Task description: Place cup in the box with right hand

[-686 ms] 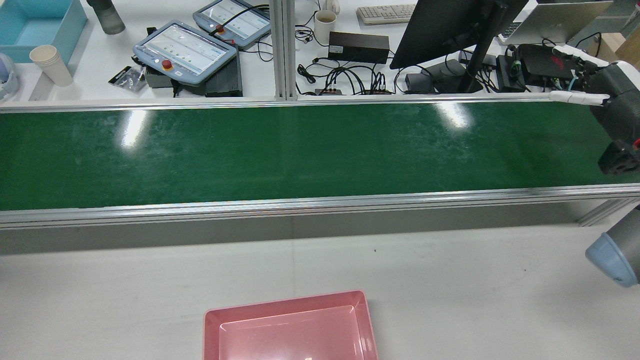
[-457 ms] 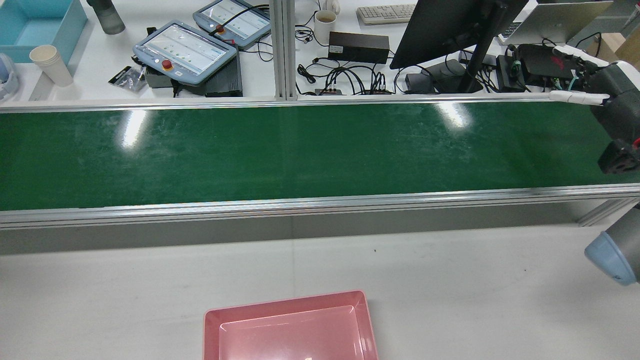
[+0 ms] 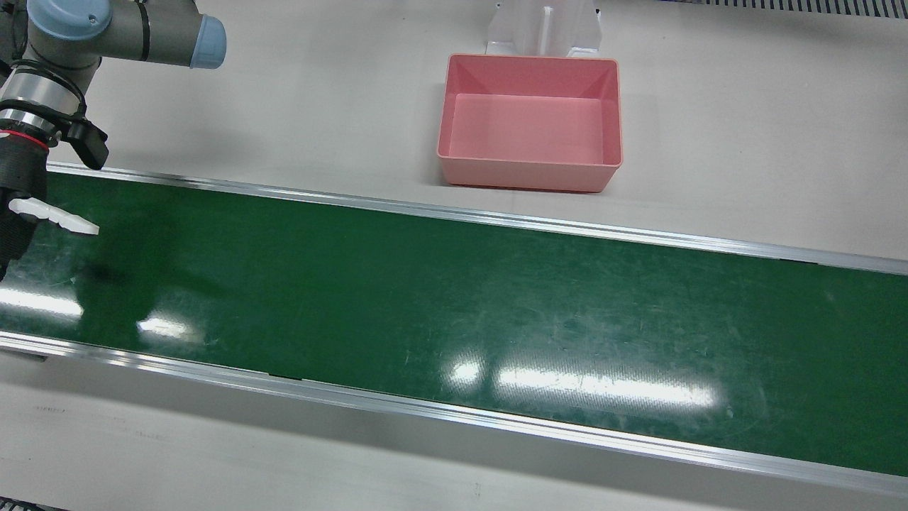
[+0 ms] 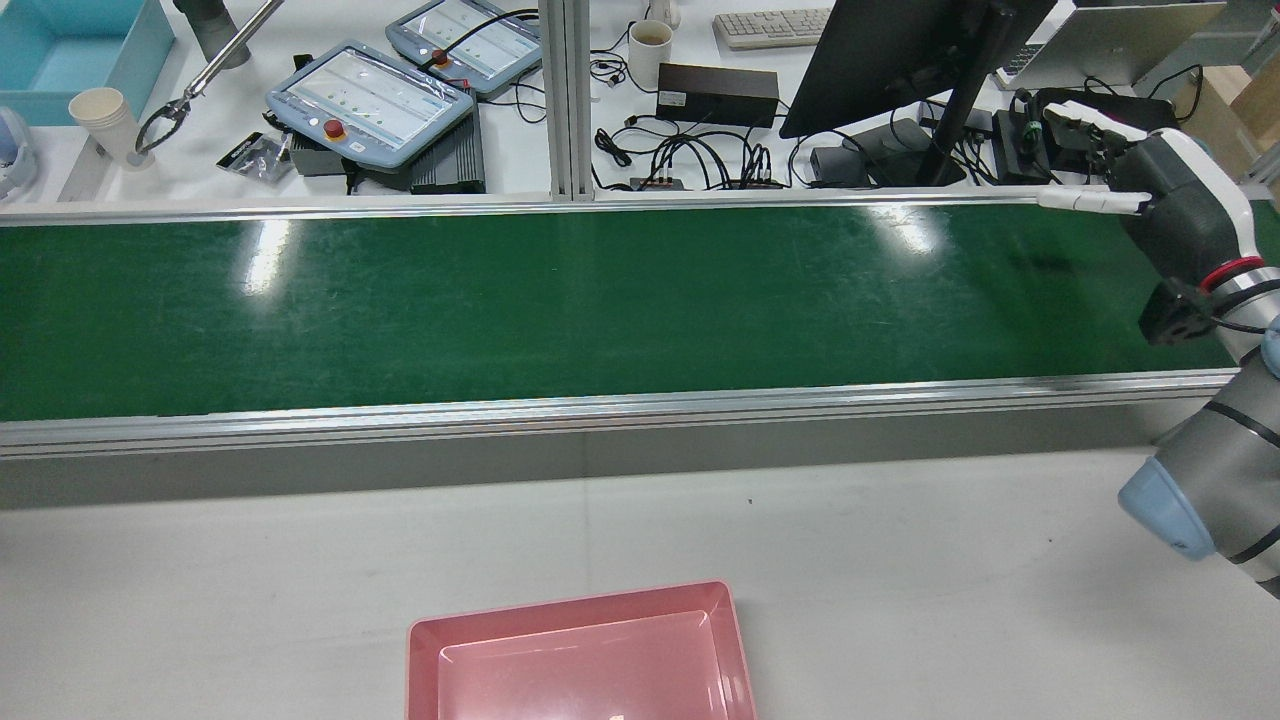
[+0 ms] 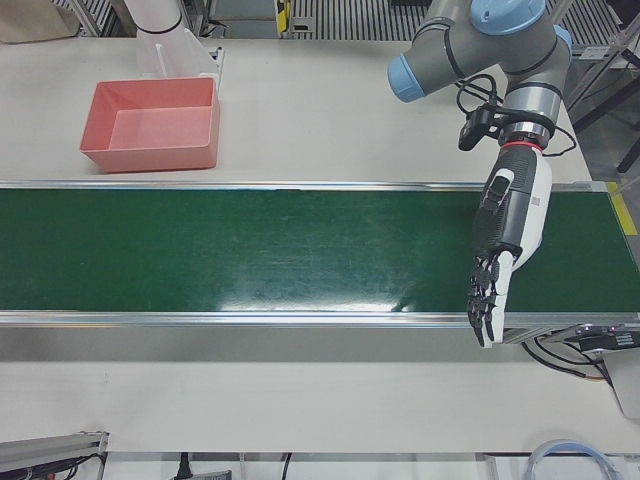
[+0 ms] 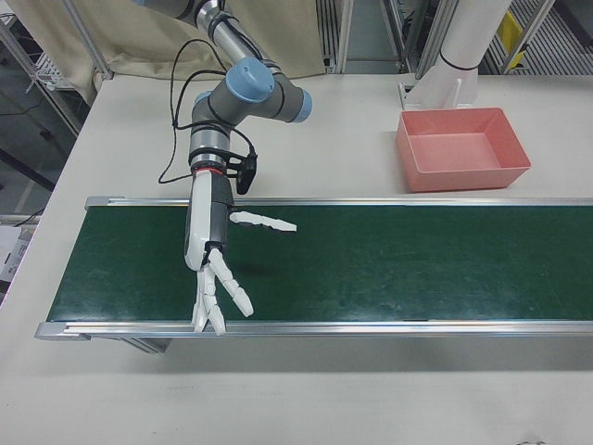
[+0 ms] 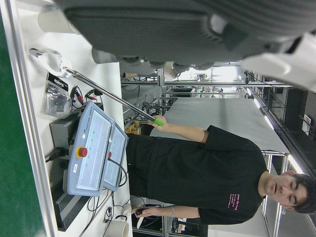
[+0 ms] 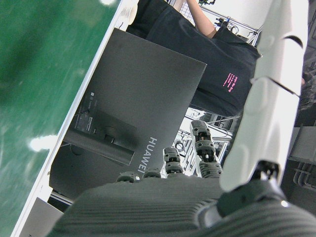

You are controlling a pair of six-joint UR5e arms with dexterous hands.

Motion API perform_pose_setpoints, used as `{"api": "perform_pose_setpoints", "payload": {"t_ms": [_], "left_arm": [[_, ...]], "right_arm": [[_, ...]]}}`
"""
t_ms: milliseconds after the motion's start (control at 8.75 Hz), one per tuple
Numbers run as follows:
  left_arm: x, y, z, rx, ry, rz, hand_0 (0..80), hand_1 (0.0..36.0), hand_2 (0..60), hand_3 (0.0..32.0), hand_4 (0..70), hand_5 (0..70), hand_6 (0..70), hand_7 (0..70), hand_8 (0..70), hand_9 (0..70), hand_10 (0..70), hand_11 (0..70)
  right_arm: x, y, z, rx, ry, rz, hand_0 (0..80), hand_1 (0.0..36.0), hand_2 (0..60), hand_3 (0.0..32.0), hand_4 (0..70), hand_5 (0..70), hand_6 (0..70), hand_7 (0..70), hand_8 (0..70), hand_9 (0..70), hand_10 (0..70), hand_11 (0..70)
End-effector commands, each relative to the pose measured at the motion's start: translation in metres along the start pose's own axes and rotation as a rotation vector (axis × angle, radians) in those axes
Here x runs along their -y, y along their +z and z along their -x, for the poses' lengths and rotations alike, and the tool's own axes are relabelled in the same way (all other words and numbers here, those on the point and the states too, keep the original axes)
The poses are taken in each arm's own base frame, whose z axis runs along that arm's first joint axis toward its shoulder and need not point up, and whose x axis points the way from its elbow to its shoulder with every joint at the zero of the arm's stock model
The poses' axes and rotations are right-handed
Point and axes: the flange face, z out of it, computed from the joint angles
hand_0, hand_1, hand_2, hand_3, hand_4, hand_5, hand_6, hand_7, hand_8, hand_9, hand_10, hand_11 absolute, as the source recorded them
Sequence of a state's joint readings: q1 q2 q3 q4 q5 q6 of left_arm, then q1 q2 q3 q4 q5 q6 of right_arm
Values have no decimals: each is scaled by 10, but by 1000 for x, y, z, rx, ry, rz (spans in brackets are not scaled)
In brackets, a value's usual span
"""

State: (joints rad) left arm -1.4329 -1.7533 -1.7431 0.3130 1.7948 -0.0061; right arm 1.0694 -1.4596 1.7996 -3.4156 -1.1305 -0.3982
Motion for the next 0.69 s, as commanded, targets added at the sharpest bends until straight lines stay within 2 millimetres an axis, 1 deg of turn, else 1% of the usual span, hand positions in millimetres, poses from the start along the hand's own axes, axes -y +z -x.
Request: {"api": "perform_pose_setpoints", "payload": {"t_ms": [0,114,229,343,571], "left_arm": [[1,0,0,0,0,-2,0,0,0,0,0,0,0,0,0,0,0,0],[0,0,0,0,0,0,0,0,0,0,0,0,0,0,0,0,0,0],[0,0,0,0,0,0,0,0,0,0,0,0,0,0,0,0,0,0],[1,0,0,0,0,0,0,0,0,0,0,0,0,0,0,0,0,0],[0,0,0,0,0,0,0,0,0,0,0,0,0,0,0,0,0,0]], "right_arm": [[7,-32,5,-16,1,-2,493,191,89,0,0,53,38,126,0,11,0,0],[19,-39,-1,-34,-8,-22,488,189,98,0,0,53,36,113,0,8,0,0],[23,-44,0,-38,-12,-30,481,181,98,0,0,51,33,99,0,5,0,0],[25,-46,-11,-59,-16,-33,479,175,98,0,0,49,33,104,1,6,0,0],[22,-44,-10,-57,-17,-28,476,171,98,0,0,47,35,114,2,8,0,0]]}}
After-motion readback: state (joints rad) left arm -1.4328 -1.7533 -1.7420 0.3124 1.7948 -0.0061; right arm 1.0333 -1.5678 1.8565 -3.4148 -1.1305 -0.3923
